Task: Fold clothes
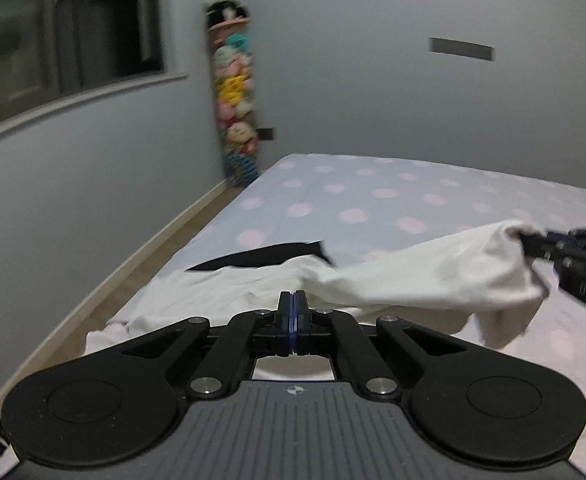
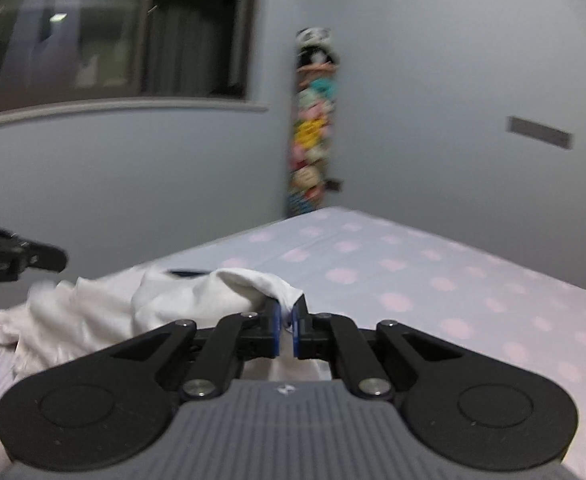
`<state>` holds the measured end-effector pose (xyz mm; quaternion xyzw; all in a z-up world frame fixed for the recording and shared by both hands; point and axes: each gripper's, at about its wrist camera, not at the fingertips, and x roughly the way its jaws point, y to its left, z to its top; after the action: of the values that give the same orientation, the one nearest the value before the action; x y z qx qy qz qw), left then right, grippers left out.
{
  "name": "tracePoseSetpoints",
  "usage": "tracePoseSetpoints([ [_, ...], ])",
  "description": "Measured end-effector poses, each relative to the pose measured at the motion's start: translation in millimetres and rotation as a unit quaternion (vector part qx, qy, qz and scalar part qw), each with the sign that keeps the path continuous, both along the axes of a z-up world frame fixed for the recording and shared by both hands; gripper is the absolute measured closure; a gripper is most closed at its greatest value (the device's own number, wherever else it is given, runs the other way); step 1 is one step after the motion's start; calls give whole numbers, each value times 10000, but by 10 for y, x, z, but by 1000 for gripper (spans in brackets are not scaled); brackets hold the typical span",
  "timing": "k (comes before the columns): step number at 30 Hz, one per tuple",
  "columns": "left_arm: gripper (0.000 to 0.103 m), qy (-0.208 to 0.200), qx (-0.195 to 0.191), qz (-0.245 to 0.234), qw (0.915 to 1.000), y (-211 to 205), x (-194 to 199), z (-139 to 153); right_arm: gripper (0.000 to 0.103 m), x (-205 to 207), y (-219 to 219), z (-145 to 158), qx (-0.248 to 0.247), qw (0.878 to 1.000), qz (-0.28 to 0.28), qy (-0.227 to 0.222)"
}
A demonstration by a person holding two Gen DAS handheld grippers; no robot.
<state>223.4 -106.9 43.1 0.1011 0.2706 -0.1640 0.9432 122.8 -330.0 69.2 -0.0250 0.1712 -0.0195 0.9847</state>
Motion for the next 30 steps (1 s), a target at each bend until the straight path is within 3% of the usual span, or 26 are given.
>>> tracePoseSetpoints([
  [5, 103, 24, 154, -374, 9992, -374, -349, 117, 97, -747, -722, 109, 58, 9972, -723, -172],
  [9, 90, 70, 291, -783, 9965, -683, -487, 53, 97, -1434, -1440, -76, 32, 9873, -1590, 54],
  [12, 86, 219, 455, -1170, 9918, -952, -614, -46, 97, -1884, -1967, -281, 41, 9733, -2264, 377],
  [15, 80, 445, 590, -1490, 9861, -1224, -680, -199, 96, -2265, -2469, -598, 291, 9525, -2849, 1034],
  [18, 78, 622, 694, -1693, 9811, -1447, -695, -364, 92, -2518, -2757, -917, 767, 9331, -3129, 1597],
  [20, 78, 739, 763, -1828, 9774, -1596, -705, -474, 87, -2618, -2811, -1031, 923, 9261, -3224, 1727],
  [22, 78, 857, 832, -1962, 9733, -1745, -715, -584, 73, -2632, -2776, -1051, 1010, 9250, -3261, 1671],
  [23, 77, 915, 866, -2029, 9711, -1819, -721, -639, 57, -2640, -2758, -1060, 1053, 9243, -3279, 1644],
  [27, 61, 1062, 1031, -2250, 9630, -2079, -714, -828, 55, -2620, -2715, -1067, 1144, 9365, -2907, 1594],
  [30, 58, 1083, 1184, -2370, 9582, -2235, -681, -939, 50, -2428, -2664, -1126, 1162, 9437, -2610, 1666],
])
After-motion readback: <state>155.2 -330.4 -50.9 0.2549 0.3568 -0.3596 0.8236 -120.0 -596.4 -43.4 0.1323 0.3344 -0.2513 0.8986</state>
